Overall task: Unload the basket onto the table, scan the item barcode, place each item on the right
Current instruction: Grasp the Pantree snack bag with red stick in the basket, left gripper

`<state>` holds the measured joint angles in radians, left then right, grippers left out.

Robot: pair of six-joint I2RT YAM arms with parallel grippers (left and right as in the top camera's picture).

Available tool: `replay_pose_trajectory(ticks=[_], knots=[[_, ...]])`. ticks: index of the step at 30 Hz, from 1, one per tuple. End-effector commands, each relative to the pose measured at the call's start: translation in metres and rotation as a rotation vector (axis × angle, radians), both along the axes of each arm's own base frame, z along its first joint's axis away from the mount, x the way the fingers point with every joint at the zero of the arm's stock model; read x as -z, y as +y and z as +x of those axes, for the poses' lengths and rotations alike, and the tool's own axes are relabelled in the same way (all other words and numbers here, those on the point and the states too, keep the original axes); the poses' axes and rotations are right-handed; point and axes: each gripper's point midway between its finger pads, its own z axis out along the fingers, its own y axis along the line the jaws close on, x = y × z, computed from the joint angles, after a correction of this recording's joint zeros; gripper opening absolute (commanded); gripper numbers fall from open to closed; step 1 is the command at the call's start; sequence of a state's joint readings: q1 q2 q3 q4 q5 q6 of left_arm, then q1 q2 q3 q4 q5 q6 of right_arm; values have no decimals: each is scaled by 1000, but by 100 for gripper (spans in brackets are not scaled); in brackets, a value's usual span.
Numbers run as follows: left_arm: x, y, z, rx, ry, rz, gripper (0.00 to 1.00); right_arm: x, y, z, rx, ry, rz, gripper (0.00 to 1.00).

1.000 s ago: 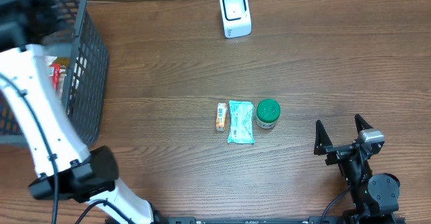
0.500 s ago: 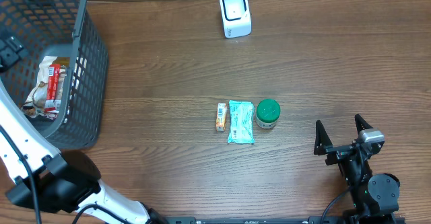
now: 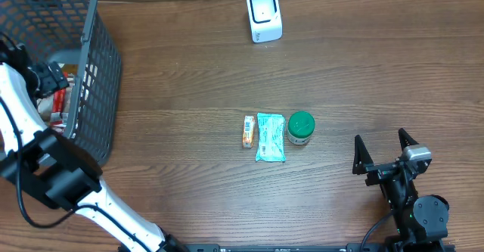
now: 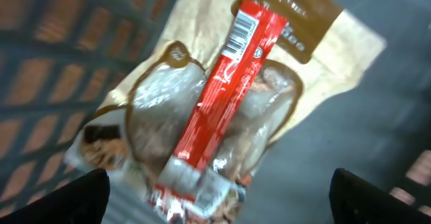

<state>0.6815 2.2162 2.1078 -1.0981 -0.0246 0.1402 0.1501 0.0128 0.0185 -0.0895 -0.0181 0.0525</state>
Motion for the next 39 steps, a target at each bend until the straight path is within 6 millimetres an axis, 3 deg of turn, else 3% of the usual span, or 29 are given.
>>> replay_pose_trajectory(ticks=[1, 9, 22, 34, 36, 39], knots=[[29, 0, 4, 104, 51, -14, 95, 1, -3, 1, 15, -6, -1, 100], [69, 2, 9, 231, 112, -19, 100, 2, -3, 1, 15, -5, -1, 100], [83, -9, 16, 412, 103, -44, 100, 1, -3, 1, 15, -6, -1, 100], [127, -1, 3, 393, 216, -56, 100, 2, -3, 1, 15, -5, -1, 100], [131, -2, 1, 392, 223, -64, 93, 2, -3, 1, 15, -5, -1, 100], [130, -2, 1, 393, 222, -64, 64, 2, -3, 1, 15, -5, -1, 100]])
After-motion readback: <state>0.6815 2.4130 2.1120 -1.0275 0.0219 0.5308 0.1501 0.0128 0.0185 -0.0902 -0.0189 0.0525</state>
